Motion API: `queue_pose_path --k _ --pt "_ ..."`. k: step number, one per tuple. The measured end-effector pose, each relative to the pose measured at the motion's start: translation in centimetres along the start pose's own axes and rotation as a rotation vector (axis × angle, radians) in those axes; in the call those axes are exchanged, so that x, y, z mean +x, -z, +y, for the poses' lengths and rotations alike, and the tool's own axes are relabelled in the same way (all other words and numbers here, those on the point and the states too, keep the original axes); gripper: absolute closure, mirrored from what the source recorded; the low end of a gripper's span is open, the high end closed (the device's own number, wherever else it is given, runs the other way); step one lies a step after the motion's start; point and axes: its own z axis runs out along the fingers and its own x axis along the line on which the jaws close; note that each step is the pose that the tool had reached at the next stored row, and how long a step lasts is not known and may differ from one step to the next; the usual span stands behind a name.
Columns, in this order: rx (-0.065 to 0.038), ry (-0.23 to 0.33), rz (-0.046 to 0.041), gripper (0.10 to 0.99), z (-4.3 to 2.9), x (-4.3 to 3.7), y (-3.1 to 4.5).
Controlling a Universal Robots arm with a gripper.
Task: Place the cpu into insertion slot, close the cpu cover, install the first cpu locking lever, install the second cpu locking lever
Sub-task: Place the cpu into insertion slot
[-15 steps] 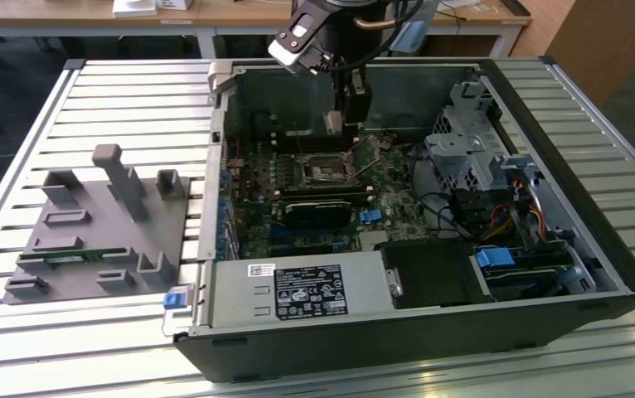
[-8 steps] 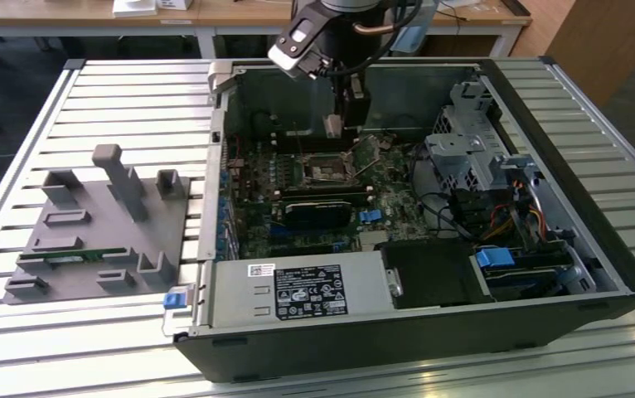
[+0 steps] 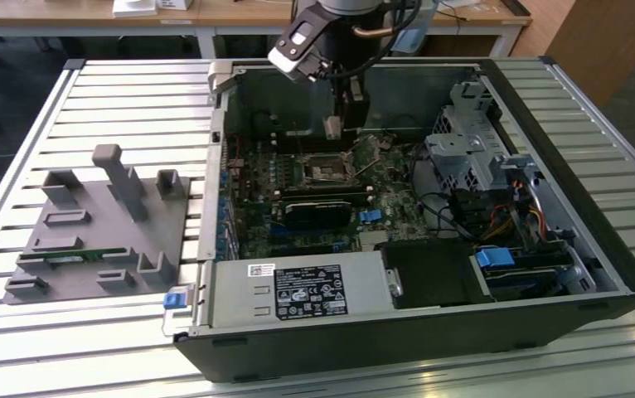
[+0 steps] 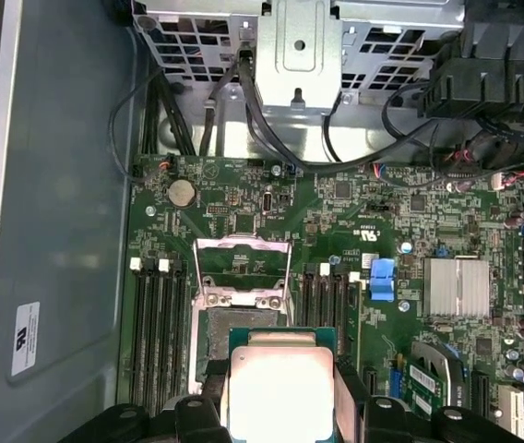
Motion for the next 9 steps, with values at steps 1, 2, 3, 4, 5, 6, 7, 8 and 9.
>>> queue_pose_path --k 1,2,3,4,5,6,7,8,9 --pt "0.0 0.0 0.0 0.549 0.0 0.02 -0.05" --pt "0.0 -0.001 0.0 0.549 -0.02 0.03 -0.1" --pt "0.0 -0.001 0.0 0.549 -0.04 0.06 -0.18" --pt "0.0 -0.003 -0.0002 0.549 -0.06 0.1 -0.3" --pt "0.0 -0.006 -0.0004 0.549 -0.07 0.17 -0.44" --pt "0.001 -0.01 -0.0009 0.549 -0.08 0.27 -0.59" --pt "0.001 -0.014 -0.0012 0.549 -0.09 0.37 -0.73" --pt "0.001 -0.018 -0.0014 0.549 -0.11 0.51 -0.88" --pt "0.001 -0.02 -0.0015 0.549 -0.11 0.65 -1.04"
